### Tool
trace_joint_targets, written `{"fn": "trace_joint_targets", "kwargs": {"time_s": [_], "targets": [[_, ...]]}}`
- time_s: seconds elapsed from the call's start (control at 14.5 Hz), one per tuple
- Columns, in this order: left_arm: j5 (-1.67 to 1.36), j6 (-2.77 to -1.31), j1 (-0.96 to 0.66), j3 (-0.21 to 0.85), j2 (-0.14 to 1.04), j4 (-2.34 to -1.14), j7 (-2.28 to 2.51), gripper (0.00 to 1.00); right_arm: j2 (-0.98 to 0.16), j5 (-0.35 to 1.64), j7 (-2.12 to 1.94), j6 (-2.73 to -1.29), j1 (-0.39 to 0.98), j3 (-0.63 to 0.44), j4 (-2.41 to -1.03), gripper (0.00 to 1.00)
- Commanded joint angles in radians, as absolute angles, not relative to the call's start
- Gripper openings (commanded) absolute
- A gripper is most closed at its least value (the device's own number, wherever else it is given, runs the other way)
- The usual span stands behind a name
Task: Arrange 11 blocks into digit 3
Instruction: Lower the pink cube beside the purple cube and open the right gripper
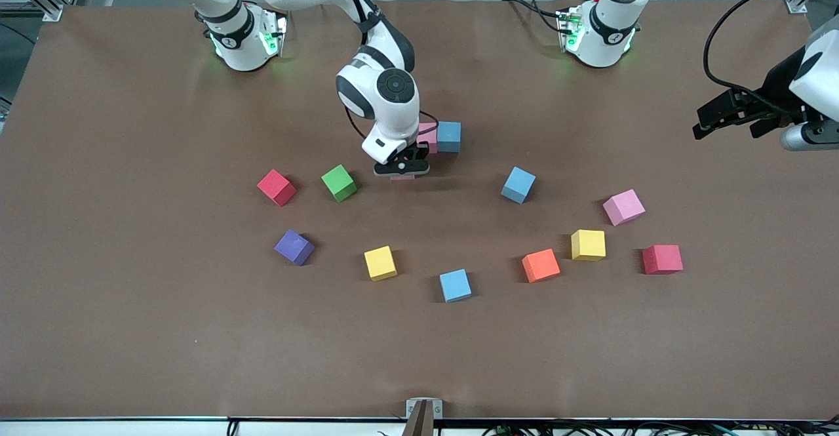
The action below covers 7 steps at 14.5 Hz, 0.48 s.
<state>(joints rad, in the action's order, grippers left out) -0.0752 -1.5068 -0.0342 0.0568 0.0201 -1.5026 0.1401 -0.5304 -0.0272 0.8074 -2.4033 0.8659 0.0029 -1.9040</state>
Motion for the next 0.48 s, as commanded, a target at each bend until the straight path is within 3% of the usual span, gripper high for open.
{"fn": "trace_joint_targets", "kwargs": {"time_s": [0.0, 0.41], "targets": [[-0.089, -1.505, -0.029, 0.058, 0.014, -1.503, 0.138, 1.00, -0.543, -0.034, 0.844, -2.399, 0.888, 0.002, -1.914, 0.03], [-0.087, -1.505, -0.031, 0.058, 0.012, -1.503, 0.137, 1.00, -0.543, -0.034, 0.851, -2.384, 0.893, 0.002, -1.916, 0.03]]}}
